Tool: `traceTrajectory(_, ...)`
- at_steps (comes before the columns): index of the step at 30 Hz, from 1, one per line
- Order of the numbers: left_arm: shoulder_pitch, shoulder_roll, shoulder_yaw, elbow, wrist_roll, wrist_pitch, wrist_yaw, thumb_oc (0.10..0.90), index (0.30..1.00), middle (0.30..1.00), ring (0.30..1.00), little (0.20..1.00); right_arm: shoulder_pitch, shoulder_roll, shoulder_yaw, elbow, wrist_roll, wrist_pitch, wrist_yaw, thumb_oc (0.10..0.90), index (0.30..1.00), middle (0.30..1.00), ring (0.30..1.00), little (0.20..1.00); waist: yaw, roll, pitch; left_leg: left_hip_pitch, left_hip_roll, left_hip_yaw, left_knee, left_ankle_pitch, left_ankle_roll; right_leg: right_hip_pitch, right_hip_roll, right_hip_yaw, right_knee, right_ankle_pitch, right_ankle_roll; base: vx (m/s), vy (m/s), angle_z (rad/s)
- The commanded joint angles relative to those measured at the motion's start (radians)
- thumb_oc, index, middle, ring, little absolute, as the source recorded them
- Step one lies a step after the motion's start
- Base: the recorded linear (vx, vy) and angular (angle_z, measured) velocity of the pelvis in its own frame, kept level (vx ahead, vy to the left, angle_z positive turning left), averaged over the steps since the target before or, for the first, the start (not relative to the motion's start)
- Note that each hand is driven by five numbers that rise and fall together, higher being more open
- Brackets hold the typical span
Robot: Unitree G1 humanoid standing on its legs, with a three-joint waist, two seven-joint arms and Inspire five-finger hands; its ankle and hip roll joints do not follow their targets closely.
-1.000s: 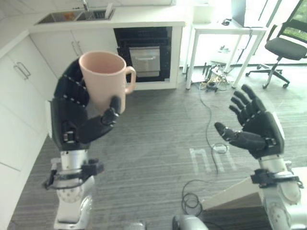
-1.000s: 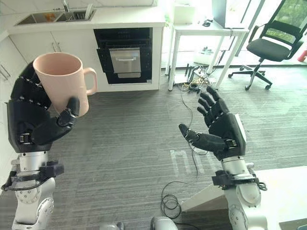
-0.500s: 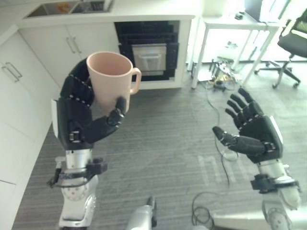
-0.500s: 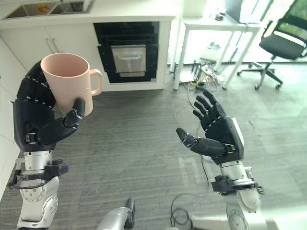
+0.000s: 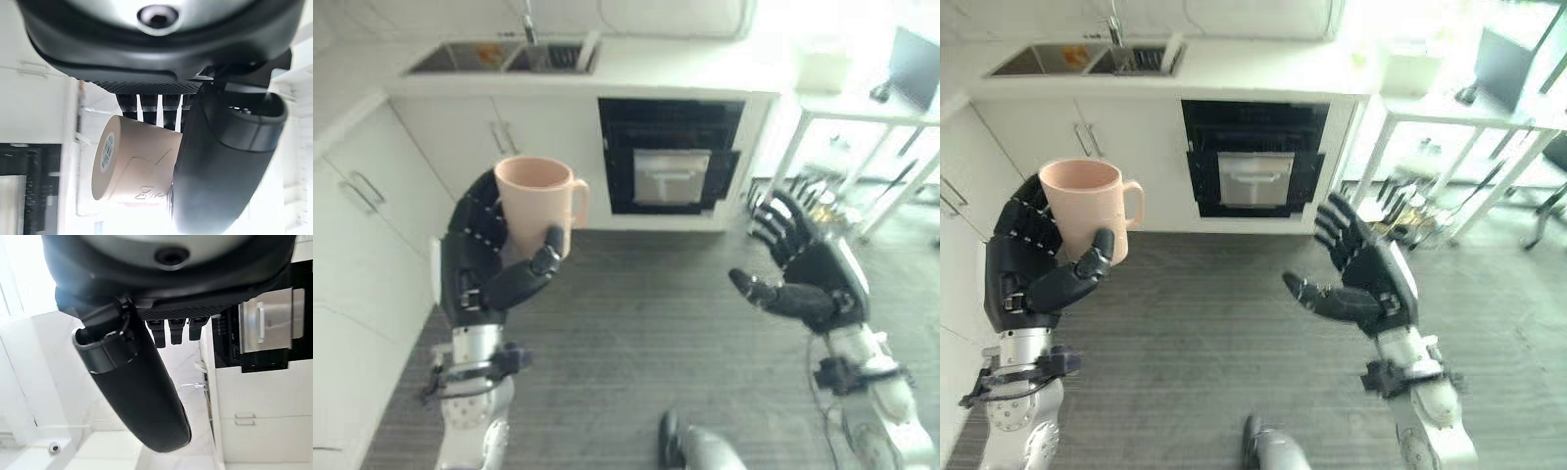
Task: Place the dishes in the dishwasher.
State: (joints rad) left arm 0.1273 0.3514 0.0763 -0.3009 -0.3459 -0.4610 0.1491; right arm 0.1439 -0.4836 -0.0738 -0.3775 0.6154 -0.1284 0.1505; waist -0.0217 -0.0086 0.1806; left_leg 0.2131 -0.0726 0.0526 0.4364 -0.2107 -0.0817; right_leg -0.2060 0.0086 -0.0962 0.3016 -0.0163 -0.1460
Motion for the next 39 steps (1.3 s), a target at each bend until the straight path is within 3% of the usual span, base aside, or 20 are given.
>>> traceTrajectory(1,-0.102,0.076,0.03,-0.098,0.013,-0.104,0.006,0.4,0.3,0.3,0.3,0.3,-0.045,0.017,-0.087,-0.082,0.05,-0.096,0.029,0.8,0.9,0.9,0.9,0.9,-0.04,-0.08,-0.031,-0.262,0.102,0.022,0.179,0.286,-0.003,0.108,-0.095,0.028,-0.002,-0.07,0.17,0.24,-0.167,-0.18)
traceTrajectory(3,-0.109,0.073,0.02,-0.083,0.02,-0.107,-0.007,0.4,0.3,0.3,0.3,0.3,-0.049,0.02,-0.085,-0.073,0.032,-0.092,0.014,0.8,0.9,0.9,0.9,0.9,-0.028,-0.082,-0.023,-0.363,0.128,0.047,0.205,0.283,0.0,0.143,-0.094,0.026,-0.002,-0.091,0.164,0.26,-0.071,-0.16)
traceTrajectory(6,-0.087,0.082,0.028,-0.074,0.014,-0.121,-0.011,0.4,0.3,0.3,0.3,0.3,-0.057,0.008,-0.074,-0.066,0.039,-0.079,0.002,0.8,0.9,0.9,0.9,0.9,0.004,-0.058,-0.018,-0.368,0.124,0.096,-0.136,0.236,0.019,0.171,-0.072,0.068,-0.002,-0.143,0.204,0.42,0.156,-0.26)
traceTrajectory(7,-0.076,0.088,0.028,-0.076,0.018,-0.129,0.002,0.4,0.3,0.3,0.3,0.3,-0.052,0.009,-0.068,-0.069,0.038,-0.085,0.007,0.8,0.9,0.9,0.9,0.9,0.022,-0.022,-0.009,-0.487,0.161,0.055,-0.136,0.192,0.008,0.19,-0.037,0.08,-0.002,-0.166,0.215,0.46,0.285,-0.31)
traceTrajectory(8,-0.069,0.088,0.027,-0.079,0.021,-0.137,0.009,0.4,0.3,0.3,0.3,0.3,-0.045,0.007,-0.069,-0.072,0.039,-0.092,0.011,0.8,0.9,0.9,0.9,0.9,0.033,-0.01,-0.016,-0.54,0.166,0.024,-0.136,0.208,-0.001,0.201,-0.023,0.092,-0.002,-0.176,0.217,0.37,0.232,-0.47)
traceTrajectory(11,-0.071,0.087,0.011,-0.072,0.043,-0.167,0.023,0.4,0.3,0.3,0.3,0.3,-0.059,-0.007,-0.05,-0.069,0.026,-0.115,-0.002,0.8,0.9,0.9,0.9,0.9,0.066,-0.005,-0.038,-0.612,0.149,-0.043,-0.136,0.234,-0.013,0.245,-0.014,0.127,-0.002,-0.217,0.222,0.25,0.172,-0.63)
traceTrajectory(12,-0.079,0.091,0.008,-0.068,0.056,-0.169,0.032,0.4,0.3,0.3,0.3,0.3,-0.071,-0.014,-0.046,-0.066,0.027,-0.121,-0.008,0.8,0.9,0.9,0.9,0.9,0.069,-0.005,-0.047,-0.616,0.157,-0.037,-0.136,0.232,-0.012,0.254,-0.022,0.125,-0.002,-0.228,0.229,0.22,0.19,-0.94)
traceTrajectory(17,-0.155,0.117,0.002,-0.051,0.072,-0.133,0.035,0.4,0.3,0.3,0.3,0.3,-0.076,-0.013,-0.084,-0.077,0.081,-0.121,0.005,0.8,0.9,0.9,0.9,0.9,0.073,-0.02,-0.099,-0.565,0.131,-0.005,-0.136,0.19,0.039,0.311,-0.097,0.085,-0.002,-0.228,0.275,0.31,0.262,-0.45)
traceTrajectory(19,-0.174,0.109,-0.007,-0.054,0.067,-0.103,0.019,0.4,0.3,0.3,0.3,0.3,-0.074,0.023,-0.073,-0.084,0.038,-0.094,-0.036,0.8,0.9,0.9,0.9,0.9,0.076,-0.037,-0.119,-0.533,0.096,-0.002,-0.136,0.171,0.072,0.347,-0.131,0.016,-0.002,-0.081,0.316,0.32,0.244,0.04)
traceTrajectory(20,-0.175,0.108,-0.008,-0.052,0.068,-0.102,0.016,0.4,0.3,0.3,0.3,0.3,-0.075,0.031,-0.069,-0.083,0.035,-0.089,-0.037,0.8,0.9,0.9,0.9,0.9,0.075,-0.038,-0.119,-0.522,0.092,-0.004,-0.136,0.167,0.076,0.349,-0.135,0.001,-0.002,-0.046,0.325,0.23,0.171,0.15)
traceTrajectory(21,-0.178,0.105,-0.012,-0.054,0.076,-0.098,0.01,0.4,0.3,0.3,0.3,0.3,-0.075,0.047,-0.062,-0.082,0.024,-0.086,-0.032,0.8,0.9,0.9,0.9,0.9,0.072,-0.032,-0.121,-0.504,0.09,-0.007,-0.136,0.155,0.083,0.362,-0.136,-0.024,-0.002,0.031,0.334,0.2,0.159,0.12)
traceTrajectory(23,-0.177,0.105,-0.014,-0.059,0.103,-0.094,-0.001,0.4,0.3,0.3,0.3,0.3,-0.07,0.061,-0.054,-0.08,0.016,-0.076,-0.011,0.8,0.9,0.9,0.9,0.9,0.064,-0.018,-0.11,-0.465,0.09,-0.015,-0.136,0.138,0.09,0.31,-0.148,-0.042,0.104,0.075,0.33,0.2,0.162,0.0)
traceTrajectory(25,-0.186,0.114,-0.015,-0.056,0.124,-0.082,0.011,0.4,0.3,0.3,0.3,0.3,-0.072,0.062,-0.053,-0.072,0.031,-0.07,0.001,0.8,0.9,0.9,0.9,0.9,0.053,-0.012,-0.101,-0.435,0.095,-0.012,-0.136,0.123,0.092,0.247,-0.155,-0.051,0.113,0.057,0.314,0.22,0.048,0.0)
traceTrajectory(27,-0.205,0.133,-0.004,-0.049,0.104,-0.068,0.023,0.4,0.3,0.3,0.3,0.3,-0.081,0.053,-0.061,-0.057,0.062,-0.066,0.015,0.8,0.9,0.9,0.9,0.9,0.052,-0.018,-0.092,-0.412,0.1,-0.019,-0.136,0.112,0.088,0.233,-0.16,-0.082,0.01,0.034,0.306,0.2,-0.154,0.39)
traceTrajectory(29,-0.225,0.147,-0.004,-0.04,0.097,-0.07,0.038,0.4,0.3,0.3,0.3,0.3,-0.096,0.045,-0.058,-0.045,0.078,-0.078,0.027,0.8,0.9,0.9,0.9,0.9,0.045,-0.041,-0.064,-0.39,0.105,-0.016,-0.136,0.091,0.071,0.126,-0.22,-0.083,-0.002,-0.025,0.308,0.1,-0.281,-0.02)
traceTrajectory(32,-0.232,0.146,-0.022,-0.045,0.13,-0.084,0.051,0.4,0.3,0.3,0.3,0.3,-0.11,0.045,-0.052,-0.05,0.08,-0.098,0.031,0.8,0.9,0.9,0.9,0.9,0.013,-0.064,-0.039,-0.374,0.111,-0.051,-0.136,0.044,0.056,-0.032,-0.278,0.063,-0.002,0.047,0.347,0.21,-0.383,-0.21)
traceTrajectory(34,-0.226,0.146,-0.028,-0.051,0.16,-0.086,0.059,0.4,0.3,0.3,0.3,0.3,-0.098,0.058,-0.049,-0.064,0.07,-0.1,0.039,0.8,0.9,0.9,0.9,0.9,-0.001,-0.067,-0.031,-0.348,0.121,-0.073,-0.136,0.014,0.054,-0.101,-0.29,0.114,-0.002,0.073,0.357,0.41,-0.515,0.69)
traceTrajectory(35,-0.195,0.16,-0.001,-0.068,0.157,-0.089,0.073,0.4,0.3,0.3,0.3,0.3,-0.097,0.049,-0.045,-0.076,0.101,-0.086,0.056,0.8,0.9,0.9,0.9,0.9,0.01,-0.077,-0.023,-0.301,0.145,-0.1,-0.136,-0.023,0.047,-0.112,-0.295,0.098,-0.002,0.075,0.37,0.55,-0.688,0.81)
traceTrajectory(38,-0.19,0.153,0.004,-0.079,0.166,-0.083,0.076,0.4,0.3,0.3,0.3,0.3,-0.098,0.043,-0.047,-0.082,0.098,-0.079,0.06,0.8,0.9,0.9,0.9,0.9,0.017,-0.076,-0.036,-0.295,0.176,-0.125,-0.136,-0.018,0.027,-0.089,-0.286,0.098,-0.002,0.035,0.377,0.32,-0.494,0.48)
traceTrajectory(39,-0.186,0.153,0.003,-0.075,0.167,-0.081,0.098,0.4,0.3,0.3,0.3,0.3,-0.112,0.039,-0.033,-0.079,0.079,-0.07,0.046,0.8,0.9,0.9,0.9,0.9,0.025,-0.081,-0.046,-0.273,0.207,-0.117,-0.136,-0.015,0.006,-0.087,-0.292,0.059,-0.002,0.036,0.38,0.28,-0.429,0.41)
